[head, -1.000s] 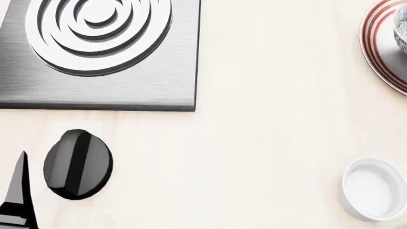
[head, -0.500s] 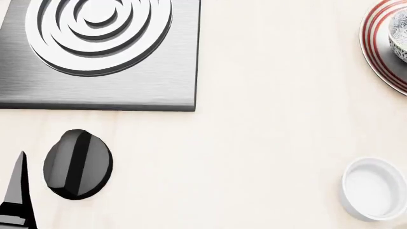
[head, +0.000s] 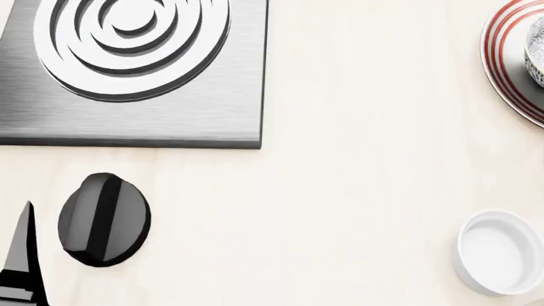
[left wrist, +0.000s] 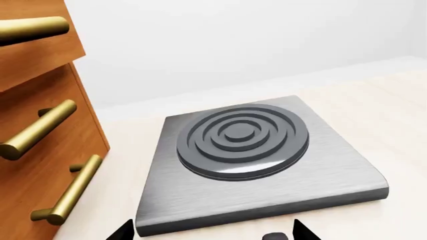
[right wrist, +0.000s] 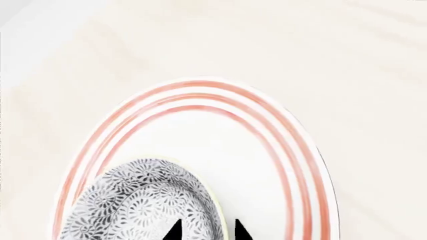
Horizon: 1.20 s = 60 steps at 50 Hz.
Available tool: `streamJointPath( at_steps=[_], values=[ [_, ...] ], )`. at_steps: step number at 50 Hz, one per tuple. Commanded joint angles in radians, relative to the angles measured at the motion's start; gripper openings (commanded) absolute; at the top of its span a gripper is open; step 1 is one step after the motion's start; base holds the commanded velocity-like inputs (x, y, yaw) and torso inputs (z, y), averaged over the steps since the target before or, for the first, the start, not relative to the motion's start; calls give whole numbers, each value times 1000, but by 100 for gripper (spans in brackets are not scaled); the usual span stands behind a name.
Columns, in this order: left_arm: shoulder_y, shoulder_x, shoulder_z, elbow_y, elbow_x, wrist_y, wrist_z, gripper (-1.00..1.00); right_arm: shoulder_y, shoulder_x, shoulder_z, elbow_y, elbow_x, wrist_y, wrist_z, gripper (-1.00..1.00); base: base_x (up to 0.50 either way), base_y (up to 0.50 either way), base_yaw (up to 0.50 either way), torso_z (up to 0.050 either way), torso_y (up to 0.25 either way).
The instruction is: Pick the akita bowl next to the ramekin and place it on the plate.
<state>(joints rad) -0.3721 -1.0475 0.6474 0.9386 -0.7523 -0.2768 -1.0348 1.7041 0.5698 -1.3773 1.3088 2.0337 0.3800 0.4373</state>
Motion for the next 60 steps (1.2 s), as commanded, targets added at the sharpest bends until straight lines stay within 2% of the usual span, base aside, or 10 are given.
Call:
streamJointPath(
  at_steps=[1, 6, 13, 16, 18, 24, 32, 48, 60],
  values=[
    [-9, 2, 2, 0, -5, -8, 0, 100, 15, -3, -171, -1, 142, -30, -32, 100, 0, 0, 0, 0, 0],
    [-11, 5, 4, -1, -4, -9, 2, 100, 42, -12, -289, -1, 187, -51, -68, 100, 0, 0, 0, 0, 0],
    [-4, 3, 9, -4, 4, -8, 4, 100, 113, -62, -526, -2, 76, -139, -50, 100, 0, 0, 0, 0, 0],
    [0, 1, 8, -10, 4, -1, 6, 100, 132, -77, -573, -9, 32, -173, -49, 100, 0, 0, 0, 0, 0],
    [7, 0, 9, -13, 10, 6, 6, 100, 151, -57, -603, -78, -10, -203, 4, 100, 0, 0, 0, 0, 0],
    [14, -5, 7, -12, 11, 13, 4, 100, 203, 66, -623, -383, -77, -297, 159, 100, 0, 0, 0, 0, 0],
    [9, -3, 8, -6, 11, 6, 0, 100, 232, 160, -638, -619, -156, -384, 255, 100, 0, 0, 0, 0, 0],
    [4, 0, 11, -3, 11, 1, -2, 100, 255, 265, -669, -891, -304, -491, 394, 100, 0, 0, 0, 0, 0],
    [0, -2, 13, 2, 11, -5, -3, 100, 269, 317, -720, -1098, -496, -559, 552, 100, 0, 0, 0, 0, 0]
  ],
)
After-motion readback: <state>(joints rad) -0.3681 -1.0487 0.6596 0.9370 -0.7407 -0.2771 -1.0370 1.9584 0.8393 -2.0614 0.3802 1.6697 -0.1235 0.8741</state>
